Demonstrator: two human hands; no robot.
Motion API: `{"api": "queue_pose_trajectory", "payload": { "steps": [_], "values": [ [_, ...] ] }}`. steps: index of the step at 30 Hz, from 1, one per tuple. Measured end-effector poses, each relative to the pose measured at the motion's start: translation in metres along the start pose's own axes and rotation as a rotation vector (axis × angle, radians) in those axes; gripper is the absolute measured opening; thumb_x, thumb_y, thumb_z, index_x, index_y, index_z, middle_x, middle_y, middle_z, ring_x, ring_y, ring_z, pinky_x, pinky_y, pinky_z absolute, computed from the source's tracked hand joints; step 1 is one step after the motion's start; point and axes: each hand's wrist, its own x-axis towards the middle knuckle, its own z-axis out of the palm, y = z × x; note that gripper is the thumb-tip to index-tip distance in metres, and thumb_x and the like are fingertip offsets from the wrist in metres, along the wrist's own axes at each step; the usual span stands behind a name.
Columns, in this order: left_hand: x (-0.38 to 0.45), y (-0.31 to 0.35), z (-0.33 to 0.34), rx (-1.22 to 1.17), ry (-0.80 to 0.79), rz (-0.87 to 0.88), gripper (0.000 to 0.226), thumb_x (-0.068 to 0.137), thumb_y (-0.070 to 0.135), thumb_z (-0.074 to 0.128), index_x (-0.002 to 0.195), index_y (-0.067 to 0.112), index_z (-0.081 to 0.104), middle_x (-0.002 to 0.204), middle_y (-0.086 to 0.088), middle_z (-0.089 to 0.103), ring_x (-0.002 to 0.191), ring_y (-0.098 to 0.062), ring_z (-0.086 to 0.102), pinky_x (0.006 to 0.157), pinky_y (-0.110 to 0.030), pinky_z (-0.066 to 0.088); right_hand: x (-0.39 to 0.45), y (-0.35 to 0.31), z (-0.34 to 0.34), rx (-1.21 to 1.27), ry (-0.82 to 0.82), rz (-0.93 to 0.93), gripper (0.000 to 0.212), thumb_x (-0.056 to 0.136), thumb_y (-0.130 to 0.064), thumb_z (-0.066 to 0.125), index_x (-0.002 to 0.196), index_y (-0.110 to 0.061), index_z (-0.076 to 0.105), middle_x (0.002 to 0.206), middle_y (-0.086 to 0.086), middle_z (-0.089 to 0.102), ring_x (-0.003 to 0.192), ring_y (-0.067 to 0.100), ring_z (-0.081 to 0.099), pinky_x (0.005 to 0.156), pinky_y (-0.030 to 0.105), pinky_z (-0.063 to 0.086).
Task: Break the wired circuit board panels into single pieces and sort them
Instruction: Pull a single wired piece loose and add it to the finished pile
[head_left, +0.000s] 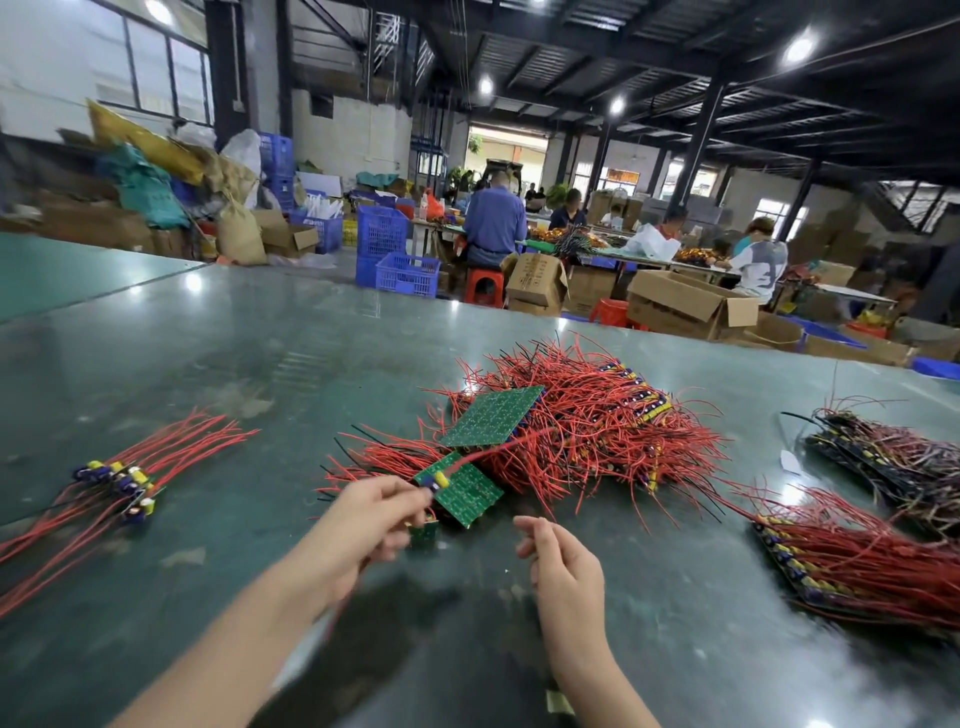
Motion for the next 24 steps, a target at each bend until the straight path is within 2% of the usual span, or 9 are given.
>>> {"api": "queue_pose_trajectory", "payload": {
  "steps": [3,6,9,12,13,16,19,22,24],
  "values": [
    [0.008,0.028,-0.044,0.329,0.281,0.164,0.02,0.088,0.011,0.063,0.07,0.01,0.057,0.05,0.004,0.062,0.035,-0.008,0.044,0.034,-0.014,0.028,0.0,0.001,0.002,-0.028,-0.024,0.02,0.03,0.097,-0.014,0.048,0.081,-0.021,0.073,0.063,-0.005,0.059,0.047,0.003,0.041,0.051,0.021,0.034],
    [0.009,0.044,-0.096,0.999,0.625,0.227,0.024,0.084,0.028,0.066,0.063,0.02,0.057,0.062,-0.001,0.062,0.067,-0.025,0.059,0.055,-0.028,0.041,-0.001,0.0,0.005,-0.116,-0.076,0.001,0.028,0.097,-0.013,0.049,0.083,-0.024,0.072,0.063,-0.005,0.06,0.048,0.0,0.044,0.055,0.02,0.037],
    [0.001,0.04,-0.133,1.156,0.769,0.122,0.021,0.082,0.032,0.065,0.065,0.024,0.057,0.072,-0.006,0.057,0.097,-0.031,0.053,0.07,-0.034,0.044,-0.004,-0.002,0.006,-0.15,-0.095,-0.022,0.027,0.096,-0.012,0.05,0.083,-0.023,0.071,0.064,-0.004,0.06,0.048,0.001,0.044,0.053,0.02,0.039],
    [-0.011,0.025,-0.154,1.274,0.856,0.064,0.013,0.082,0.032,0.066,0.072,0.024,0.066,0.084,-0.006,0.065,0.106,-0.032,0.046,0.074,-0.034,0.042,-0.006,-0.005,0.006,-0.151,-0.118,-0.006,0.025,0.096,-0.011,0.051,0.086,-0.021,0.072,0.067,-0.003,0.06,0.051,0.009,0.043,0.062,0.042,0.05],
    [-0.015,0.02,-0.16,1.331,0.877,0.039,0.013,0.082,0.034,0.065,0.073,0.024,0.067,0.088,-0.005,0.066,0.106,-0.031,0.045,0.075,-0.033,0.041,-0.007,-0.005,0.006,-0.153,-0.126,-0.011,0.024,0.095,-0.01,0.052,0.086,-0.02,0.071,0.067,-0.002,0.06,0.05,0.009,0.043,0.062,0.04,0.051],
    [-0.024,0.006,-0.171,1.534,0.853,-0.116,0.021,0.084,0.046,0.059,0.084,0.027,0.066,0.104,0.002,0.062,0.108,-0.027,0.041,0.083,-0.031,0.04,-0.009,-0.006,0.006,-0.168,-0.131,-0.052,0.025,0.093,-0.005,0.054,0.084,-0.021,0.071,0.065,-0.002,0.06,0.042,0.001,0.044,0.046,0.012,0.041],
    [-0.027,-0.003,-0.169,1.636,0.81,-0.212,0.031,0.081,0.049,0.06,0.102,0.027,0.059,0.117,0.001,0.055,0.113,-0.026,0.038,0.089,-0.032,0.038,-0.011,-0.006,0.006,-0.165,-0.149,-0.051,0.029,0.09,-0.002,0.055,0.083,-0.025,0.071,0.066,-0.004,0.064,0.049,-0.001,0.052,0.055,0.015,0.044],
    [-0.021,-0.002,-0.147,1.596,0.793,-0.077,0.051,0.077,0.05,0.067,0.119,0.024,0.052,0.125,-0.003,0.051,0.116,-0.029,0.038,0.094,-0.035,0.037,-0.011,-0.004,0.006,-0.151,-0.149,-0.071,0.036,0.088,0.002,0.056,0.08,-0.03,0.07,0.064,-0.005,0.067,0.056,0.002,0.055,0.059,0.02,0.047],
    [-0.011,-0.001,-0.118,1.478,0.619,0.072,0.054,0.079,0.048,0.065,0.125,0.026,0.048,0.128,-0.001,0.051,0.119,-0.027,0.042,0.098,-0.035,0.039,-0.01,-0.003,0.006,-0.144,-0.146,-0.089,0.036,0.088,0.002,0.056,0.081,-0.031,0.07,0.064,-0.005,0.066,0.056,0.004,0.054,0.054,0.015,0.043]
  ]
}}
